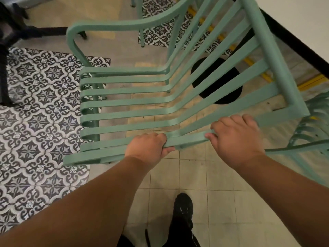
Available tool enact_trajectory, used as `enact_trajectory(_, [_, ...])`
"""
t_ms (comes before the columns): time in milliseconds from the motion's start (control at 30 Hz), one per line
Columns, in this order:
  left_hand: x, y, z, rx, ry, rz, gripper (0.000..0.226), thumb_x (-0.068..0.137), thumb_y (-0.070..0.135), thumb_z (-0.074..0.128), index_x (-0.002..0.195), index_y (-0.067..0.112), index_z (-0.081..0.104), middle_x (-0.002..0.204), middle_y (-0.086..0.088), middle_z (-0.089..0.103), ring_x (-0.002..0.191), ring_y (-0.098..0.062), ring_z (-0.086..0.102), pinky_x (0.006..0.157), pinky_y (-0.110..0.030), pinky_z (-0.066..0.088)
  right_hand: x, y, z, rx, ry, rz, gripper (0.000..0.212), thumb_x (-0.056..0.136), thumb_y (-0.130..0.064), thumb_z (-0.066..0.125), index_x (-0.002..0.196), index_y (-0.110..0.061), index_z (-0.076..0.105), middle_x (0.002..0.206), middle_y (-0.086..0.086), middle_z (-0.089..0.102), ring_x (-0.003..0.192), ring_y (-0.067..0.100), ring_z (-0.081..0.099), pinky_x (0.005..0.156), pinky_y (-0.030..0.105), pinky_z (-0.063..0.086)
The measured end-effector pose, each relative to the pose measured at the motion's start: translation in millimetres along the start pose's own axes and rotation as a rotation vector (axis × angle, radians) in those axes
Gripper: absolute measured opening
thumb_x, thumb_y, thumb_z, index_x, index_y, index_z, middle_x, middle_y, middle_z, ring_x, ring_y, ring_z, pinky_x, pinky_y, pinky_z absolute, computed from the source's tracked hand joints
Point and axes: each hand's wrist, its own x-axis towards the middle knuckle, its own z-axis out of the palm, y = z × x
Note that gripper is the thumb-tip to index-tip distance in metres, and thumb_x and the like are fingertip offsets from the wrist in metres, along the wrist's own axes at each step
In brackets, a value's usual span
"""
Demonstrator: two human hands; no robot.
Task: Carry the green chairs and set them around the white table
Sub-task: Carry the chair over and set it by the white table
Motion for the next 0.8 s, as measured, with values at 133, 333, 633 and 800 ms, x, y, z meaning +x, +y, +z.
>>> enact_trajectory(133, [-1.9,-13.6,-3.3,0.014,-0.003,0.011,0.048,0.093,0.075,0.024,0.091,0.03,0.04,0.082,0.006,0.055,0.072,-0.02,0.054,0.062,-0.036,0.045,1.4,-14.8,-5.1,0.005,0.008,0.031,0.031,0.097,-0.038,0.055,0.084,-0.016,0.073,0.079,0.003,0.066,0.08,0.031,0.058,0.089,0.044,0.03])
enact_trajectory(333, [-3.7,-38.9,-9.4,0.034,-0.007,0.021,0.051,0.09,0.079,0.023,0.089,0.032,0.042,0.078,0.009,0.051,0.071,-0.017,0.053,0.058,-0.034,0.041,4.0,-38.6,-17.3,0.054,-0.077,0.05,0.024,0.091,-0.038,0.063,0.081,-0.017,0.071,0.076,0.001,0.062,0.077,0.028,0.056,0.086,0.043,0.031])
enact_trajectory(633, [-3.4,-70.4,-11.9,0.059,0.011,0.028,0.062,0.084,0.085,0.021,0.073,0.029,0.044,0.07,0.009,0.053,0.063,-0.013,0.053,0.054,-0.03,0.042,17.1,-65.5,-51.2,0.088,-0.313,0.041,0.031,0.107,-0.038,0.029,0.118,-0.025,0.055,0.115,-0.004,0.055,0.111,0.021,0.047,0.1,0.037,0.028])
enact_trajectory(800, [-1.4,-96.3,-15.1,0.017,0.046,-0.012,0.076,0.086,0.079,0.005,0.077,0.027,0.059,0.067,0.005,0.058,0.064,-0.016,0.057,0.057,-0.03,0.05,31.8,-85.0,-66.7,0.06,-0.394,-0.043,0.027,0.104,-0.034,0.042,0.124,-0.021,0.053,0.119,-0.001,0.056,0.114,0.022,0.05,0.1,0.037,0.033])
